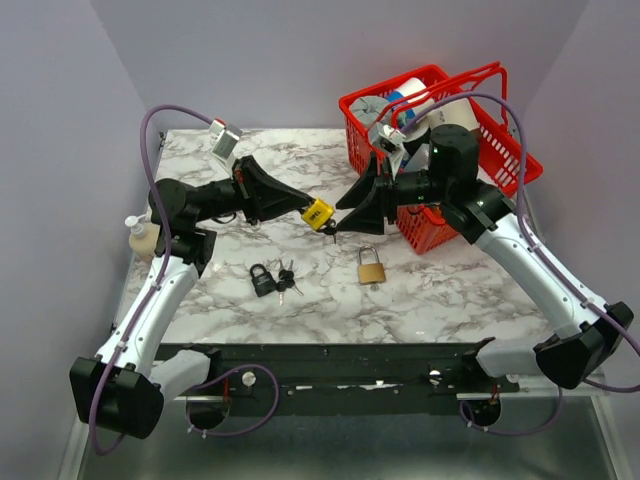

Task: Lock with the key
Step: Lock the lock.

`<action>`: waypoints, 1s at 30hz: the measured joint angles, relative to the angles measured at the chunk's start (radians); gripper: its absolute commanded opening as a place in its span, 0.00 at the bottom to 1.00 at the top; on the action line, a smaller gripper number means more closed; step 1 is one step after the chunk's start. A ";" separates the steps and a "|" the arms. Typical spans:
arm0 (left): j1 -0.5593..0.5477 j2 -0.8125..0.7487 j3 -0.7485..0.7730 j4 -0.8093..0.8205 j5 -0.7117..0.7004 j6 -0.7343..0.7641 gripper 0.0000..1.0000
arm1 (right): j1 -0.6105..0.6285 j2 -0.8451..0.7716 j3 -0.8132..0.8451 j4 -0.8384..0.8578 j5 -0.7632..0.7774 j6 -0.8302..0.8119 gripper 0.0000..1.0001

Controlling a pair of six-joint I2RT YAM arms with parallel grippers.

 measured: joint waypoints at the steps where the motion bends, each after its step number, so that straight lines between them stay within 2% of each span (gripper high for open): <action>1: -0.007 0.000 0.000 -0.001 0.000 0.003 0.00 | 0.004 0.008 0.002 0.000 0.000 0.002 0.58; 4: -0.017 0.000 0.000 -0.005 0.000 0.009 0.00 | 0.020 0.020 0.002 0.000 0.001 0.007 0.49; 11: -0.038 0.000 0.000 -0.009 -0.002 0.017 0.00 | 0.044 0.029 0.002 0.010 0.001 0.033 0.43; 16: -0.043 0.000 0.000 -0.013 -0.016 0.024 0.00 | 0.051 0.032 -0.003 0.024 0.000 0.056 0.33; 20: -0.043 0.000 0.000 -0.014 -0.027 0.025 0.00 | 0.053 0.031 -0.030 0.032 0.004 0.057 0.31; 24: -0.043 0.001 0.000 -0.022 -0.028 0.026 0.00 | 0.054 0.030 -0.042 0.030 0.005 0.044 0.11; 25: -0.043 0.001 0.000 -0.024 -0.030 0.027 0.00 | 0.054 0.028 -0.042 0.031 0.007 0.040 0.01; 30: -0.043 0.002 0.000 -0.029 -0.039 0.034 0.00 | 0.054 0.024 -0.042 0.026 0.027 0.035 0.01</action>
